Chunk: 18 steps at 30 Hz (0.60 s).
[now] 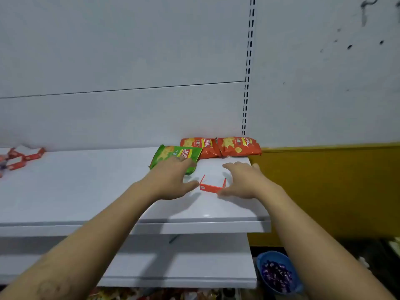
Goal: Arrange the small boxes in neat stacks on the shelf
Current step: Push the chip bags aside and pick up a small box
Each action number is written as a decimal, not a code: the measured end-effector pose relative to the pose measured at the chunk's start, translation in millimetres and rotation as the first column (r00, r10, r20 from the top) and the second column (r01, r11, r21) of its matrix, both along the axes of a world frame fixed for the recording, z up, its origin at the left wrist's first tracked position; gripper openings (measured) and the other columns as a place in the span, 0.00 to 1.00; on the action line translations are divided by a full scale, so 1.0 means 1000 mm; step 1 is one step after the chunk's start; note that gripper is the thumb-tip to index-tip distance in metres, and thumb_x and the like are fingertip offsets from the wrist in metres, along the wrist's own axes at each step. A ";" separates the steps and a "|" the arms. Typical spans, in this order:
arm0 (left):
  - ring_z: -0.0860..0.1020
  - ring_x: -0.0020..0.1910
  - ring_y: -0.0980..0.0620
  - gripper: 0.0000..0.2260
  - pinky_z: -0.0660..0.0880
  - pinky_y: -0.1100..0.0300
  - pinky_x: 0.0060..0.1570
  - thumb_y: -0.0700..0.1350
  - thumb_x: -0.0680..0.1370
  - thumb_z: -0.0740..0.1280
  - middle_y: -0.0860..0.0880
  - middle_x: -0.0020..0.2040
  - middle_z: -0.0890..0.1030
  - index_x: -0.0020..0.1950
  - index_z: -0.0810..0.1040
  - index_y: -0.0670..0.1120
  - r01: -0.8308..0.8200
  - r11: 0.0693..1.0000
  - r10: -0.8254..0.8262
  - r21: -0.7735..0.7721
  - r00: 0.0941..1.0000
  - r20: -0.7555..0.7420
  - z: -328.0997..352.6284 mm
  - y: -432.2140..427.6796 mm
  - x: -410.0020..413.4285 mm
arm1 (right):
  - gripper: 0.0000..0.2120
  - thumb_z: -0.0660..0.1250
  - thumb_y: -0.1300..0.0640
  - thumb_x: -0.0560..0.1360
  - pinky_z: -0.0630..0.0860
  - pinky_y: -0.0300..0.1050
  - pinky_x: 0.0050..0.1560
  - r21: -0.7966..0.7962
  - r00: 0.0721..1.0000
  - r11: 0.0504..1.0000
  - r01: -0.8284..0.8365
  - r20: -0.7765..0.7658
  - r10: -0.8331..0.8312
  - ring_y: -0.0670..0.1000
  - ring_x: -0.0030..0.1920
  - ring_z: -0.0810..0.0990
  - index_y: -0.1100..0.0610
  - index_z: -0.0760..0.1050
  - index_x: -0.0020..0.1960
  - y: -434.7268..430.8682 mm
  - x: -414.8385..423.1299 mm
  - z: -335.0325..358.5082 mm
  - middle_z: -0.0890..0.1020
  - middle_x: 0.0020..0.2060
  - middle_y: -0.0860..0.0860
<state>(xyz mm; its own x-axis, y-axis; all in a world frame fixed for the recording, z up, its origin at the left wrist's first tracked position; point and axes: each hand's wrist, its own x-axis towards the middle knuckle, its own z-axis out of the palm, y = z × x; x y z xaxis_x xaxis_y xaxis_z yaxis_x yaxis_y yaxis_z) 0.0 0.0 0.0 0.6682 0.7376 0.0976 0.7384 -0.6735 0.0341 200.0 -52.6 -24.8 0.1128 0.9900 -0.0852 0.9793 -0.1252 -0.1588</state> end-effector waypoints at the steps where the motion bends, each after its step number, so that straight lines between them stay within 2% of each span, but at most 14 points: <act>1: 0.70 0.64 0.48 0.24 0.70 0.53 0.61 0.61 0.76 0.62 0.49 0.67 0.73 0.69 0.68 0.52 0.010 1.000 -0.010 -0.017 1.000 -0.005 -0.002 0.004 -0.001 | 0.43 0.69 0.34 0.69 0.57 0.57 0.71 -0.008 1.000 1.000 0.007 0.014 -0.007 0.57 0.71 0.65 0.50 0.57 0.76 0.003 -0.002 0.000 0.66 0.73 0.53; 6: 0.70 0.65 0.49 0.25 0.70 0.52 0.62 0.61 0.76 0.63 0.50 0.68 0.72 0.70 0.67 0.53 0.083 0.995 -0.083 -0.060 0.996 0.014 -0.011 0.029 -0.005 | 0.43 0.71 0.34 0.65 0.62 0.53 0.68 -0.047 0.999 0.998 0.046 0.019 -0.045 0.56 0.68 0.68 0.49 0.61 0.74 0.023 -0.009 -0.004 0.69 0.70 0.52; 10: 0.69 0.66 0.49 0.25 0.69 0.53 0.63 0.60 0.76 0.64 0.50 0.68 0.71 0.70 0.67 0.53 0.170 0.985 -0.165 -0.042 0.982 0.096 -0.008 0.052 -0.012 | 0.38 0.73 0.38 0.66 0.72 0.47 0.58 -0.081 0.997 0.994 0.078 0.021 -0.077 0.52 0.61 0.74 0.50 0.67 0.71 0.032 -0.017 0.001 0.74 0.65 0.49; 15: 0.70 0.64 0.51 0.24 0.67 0.55 0.61 0.60 0.75 0.64 0.52 0.65 0.74 0.69 0.68 0.54 0.280 0.960 -0.280 0.022 0.947 0.155 -0.008 0.077 -0.020 | 0.32 0.74 0.43 0.68 0.73 0.43 0.51 -0.126 0.991 0.983 0.130 -0.019 -0.133 0.49 0.50 0.73 0.51 0.71 0.68 0.034 -0.024 0.006 0.77 0.59 0.49; 18: 0.69 0.64 0.51 0.24 0.66 0.55 0.61 0.61 0.75 0.64 0.53 0.66 0.73 0.69 0.68 0.54 0.334 0.942 -0.336 0.039 0.928 0.161 -0.011 0.088 -0.024 | 0.31 0.75 0.44 0.68 0.71 0.42 0.49 -0.134 0.986 0.978 0.162 -0.021 -0.166 0.48 0.50 0.72 0.51 0.71 0.68 0.034 -0.030 0.010 0.76 0.57 0.49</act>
<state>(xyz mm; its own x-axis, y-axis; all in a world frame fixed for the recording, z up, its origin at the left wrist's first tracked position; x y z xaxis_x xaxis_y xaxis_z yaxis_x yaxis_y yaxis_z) -24.5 88.0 -11.3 0.8504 0.4720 0.2324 0.4549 -0.8816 0.1259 170.0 -18.2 -15.0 0.2679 0.9381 -0.2197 0.9383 -0.3058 -0.1615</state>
